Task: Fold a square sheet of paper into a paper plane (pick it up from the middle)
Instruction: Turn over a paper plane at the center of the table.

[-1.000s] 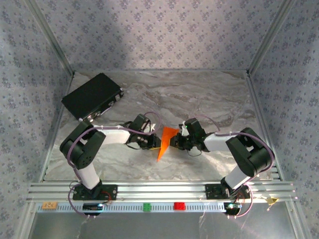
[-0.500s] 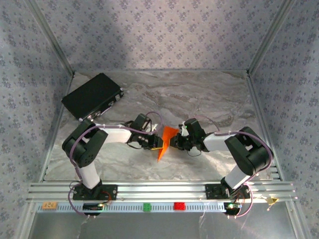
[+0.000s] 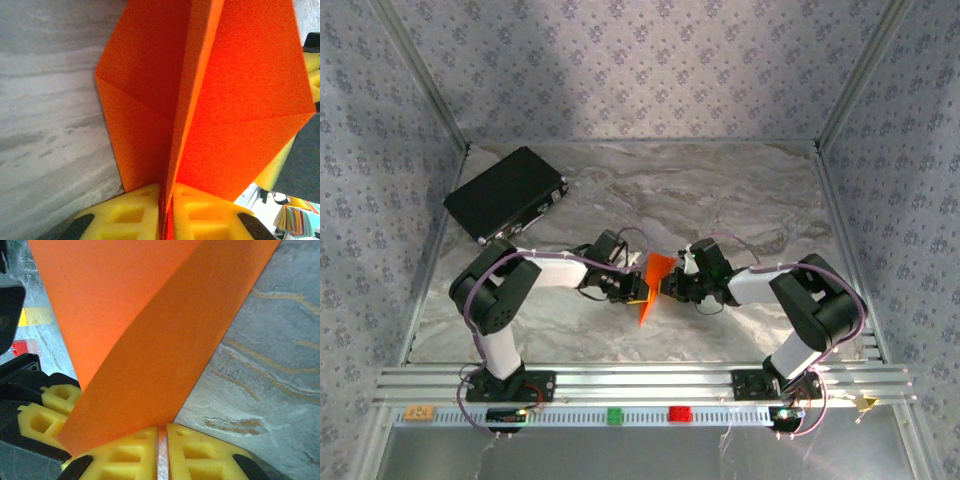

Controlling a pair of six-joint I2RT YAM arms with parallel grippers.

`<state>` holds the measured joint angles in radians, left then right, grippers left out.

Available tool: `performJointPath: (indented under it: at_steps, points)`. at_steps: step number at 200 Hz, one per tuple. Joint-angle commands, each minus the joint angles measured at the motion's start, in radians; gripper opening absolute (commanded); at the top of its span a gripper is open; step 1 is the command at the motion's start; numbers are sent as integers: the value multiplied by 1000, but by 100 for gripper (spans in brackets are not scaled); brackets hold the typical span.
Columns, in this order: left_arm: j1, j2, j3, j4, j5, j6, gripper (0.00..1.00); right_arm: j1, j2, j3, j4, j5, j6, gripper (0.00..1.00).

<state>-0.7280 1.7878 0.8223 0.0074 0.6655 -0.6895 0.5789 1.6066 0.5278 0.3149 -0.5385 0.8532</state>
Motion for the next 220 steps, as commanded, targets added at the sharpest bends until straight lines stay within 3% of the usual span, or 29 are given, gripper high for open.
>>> performJointPath:
  at_steps: [1, 28, 74, 100, 133, 220]
  points:
    - [-8, -33, 19, 0, 5, 12, 9, 1, -13, -10, -14, 7, 13, 13]
    - [-17, -100, 27, -50, -95, 2, 1, -5, -78, -8, -94, 74, -5, 13]
    - [-94, -246, 82, -332, -602, -31, 0, -17, -194, -8, -223, 192, -27, 13]
    - [-119, -262, 120, -438, -739, -30, 0, -17, -215, -2, -234, 207, -23, 13]
    - [-125, -235, 157, -505, -781, -33, 0, -14, -214, 7, -234, 208, -19, 13]
    - [-138, -156, 176, -516, -746, -39, 2, -6, -190, 9, -213, 197, -14, 13]
